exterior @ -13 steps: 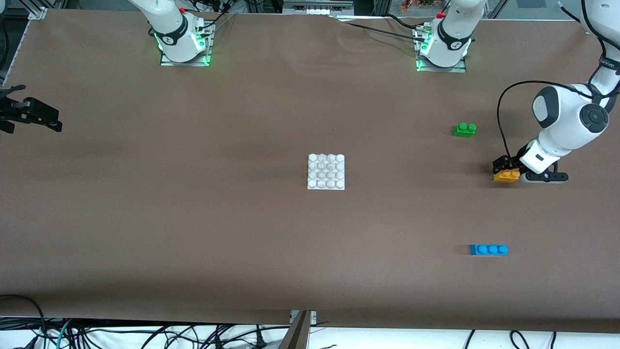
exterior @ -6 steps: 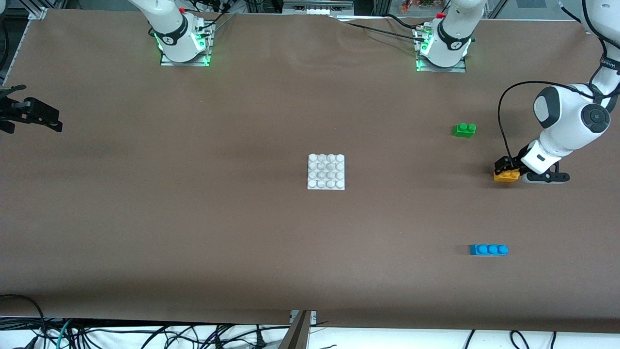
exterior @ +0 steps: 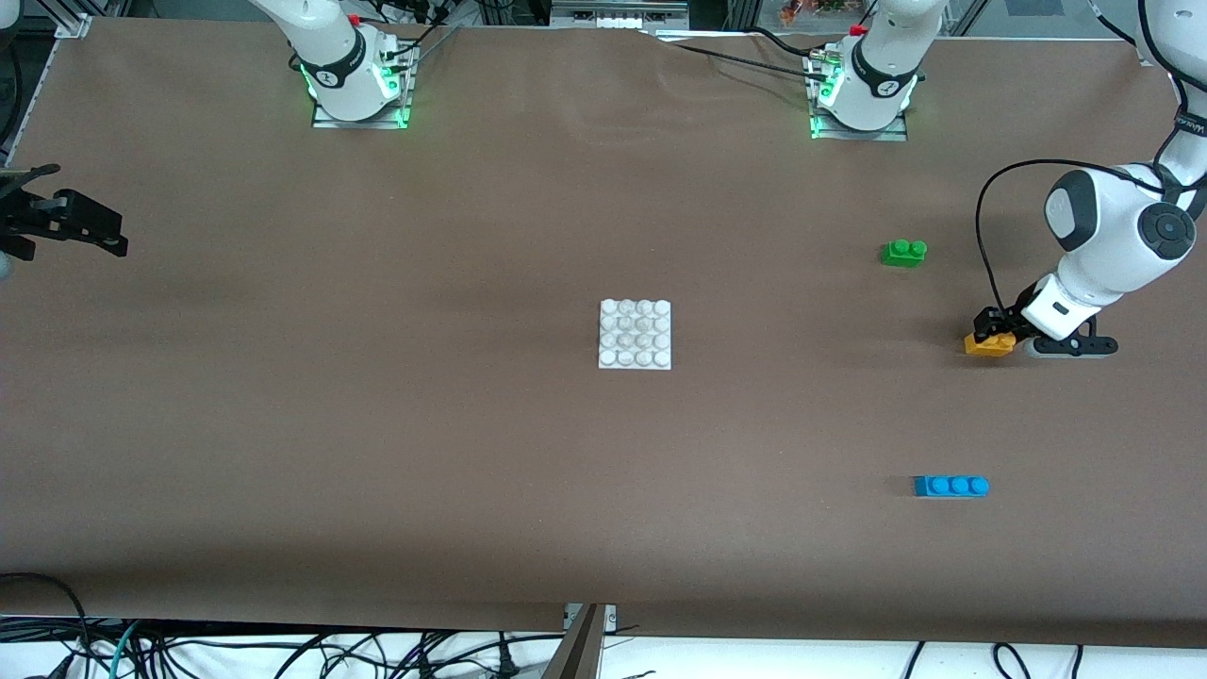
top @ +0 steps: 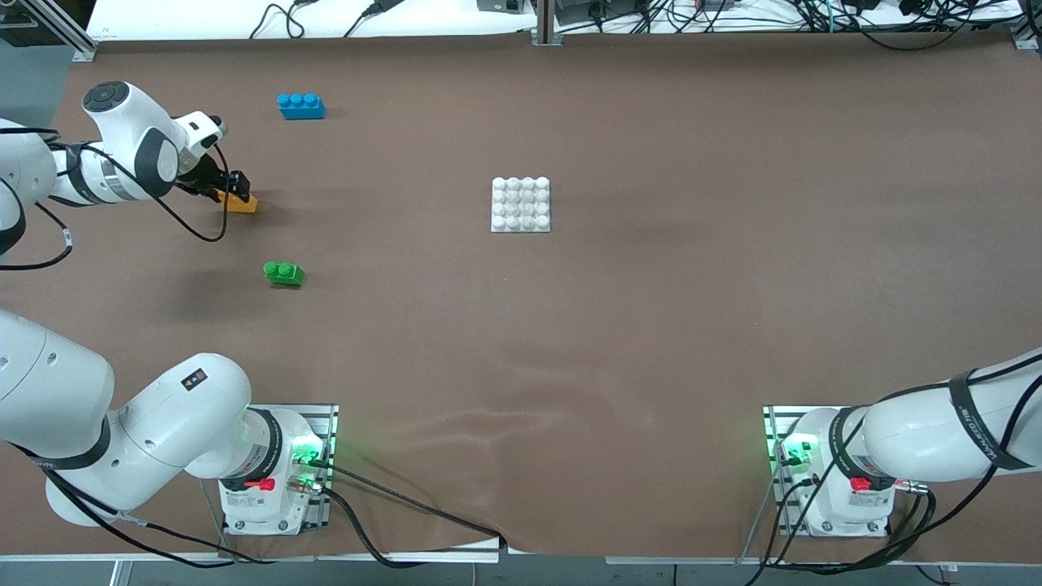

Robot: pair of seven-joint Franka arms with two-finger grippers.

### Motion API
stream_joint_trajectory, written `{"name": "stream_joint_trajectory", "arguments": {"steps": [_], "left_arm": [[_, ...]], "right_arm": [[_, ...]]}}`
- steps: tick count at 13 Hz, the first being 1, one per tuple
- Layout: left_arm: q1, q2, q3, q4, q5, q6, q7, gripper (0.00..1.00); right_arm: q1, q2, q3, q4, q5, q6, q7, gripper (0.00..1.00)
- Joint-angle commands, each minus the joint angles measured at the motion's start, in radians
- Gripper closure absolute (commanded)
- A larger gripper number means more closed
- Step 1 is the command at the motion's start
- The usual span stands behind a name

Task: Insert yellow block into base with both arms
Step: 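Close the left gripper on the yellow block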

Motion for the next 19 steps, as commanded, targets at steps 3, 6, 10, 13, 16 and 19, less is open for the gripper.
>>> {"name": "stream_joint_trajectory", "arguments": {"steps": [3, 6, 10, 13, 16, 19], "left_arm": [[0.01, 0.012, -0.005, 0.035, 0.033, -0.006, -0.004, 1.0], [0.009, -0.005, -0.017, 0.046, 0.027, -0.008, 0.002, 1.0], [0.009, -0.045, -0.132, 0.122, -0.028, -0.144, 0.002, 1.0], [0.009, -0.047, -0.206, 0.225, -0.09, -0.316, -0.004, 1.0], [0.001, -0.047, -0.241, 0.242, -0.119, -0.33, -0.012, 1.0], [-0.004, -0.047, -0.295, 0.242, -0.128, -0.331, -0.081, 1.0]], "right_arm": [[0.003, -0.01, 0.001, -0.015, -0.018, 0.011, 0.0, 0.0], [0.003, -0.011, 0.001, -0.015, -0.017, 0.011, -0.001, 0.0], [0.003, -0.01, 0.001, -0.015, -0.017, 0.011, 0.0, 0.0], [0.003, -0.01, 0.001, -0.015, -0.018, 0.011, 0.0, 0.0], [0.002, -0.011, 0.001, -0.015, -0.018, 0.011, 0.0, 0.0], [0.002, -0.01, 0.001, -0.015, -0.018, 0.011, 0.0, 0.0]]}}
